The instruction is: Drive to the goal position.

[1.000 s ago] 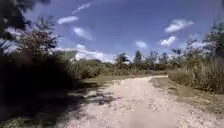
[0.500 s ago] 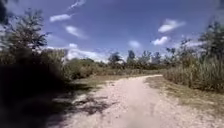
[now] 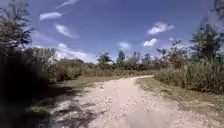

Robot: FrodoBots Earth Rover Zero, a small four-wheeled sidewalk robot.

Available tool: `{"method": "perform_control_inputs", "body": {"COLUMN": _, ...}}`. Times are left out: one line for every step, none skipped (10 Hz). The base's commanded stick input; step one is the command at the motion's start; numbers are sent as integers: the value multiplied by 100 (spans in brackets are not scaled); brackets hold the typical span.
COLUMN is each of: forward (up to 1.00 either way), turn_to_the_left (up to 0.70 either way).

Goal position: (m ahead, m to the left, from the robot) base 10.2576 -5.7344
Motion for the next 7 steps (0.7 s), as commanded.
{"method": "perform_control_inputs", "body": {"forward": 70, "turn_to_the_left": -27}}
{"method": "perform_control_inputs", "body": {"forward": 70, "turn_to_the_left": -27}}
{"method": "perform_control_inputs", "body": {"forward": 70, "turn_to_the_left": -27}}
{"method": "perform_control_inputs", "body": {"forward": 70, "turn_to_the_left": -27}}
{"method": "perform_control_inputs", "body": {"forward": 70, "turn_to_the_left": -16}}
{"method": "perform_control_inputs", "body": {"forward": 70, "turn_to_the_left": 0}}
{"method": "perform_control_inputs", "body": {"forward": 70, "turn_to_the_left": 0}}
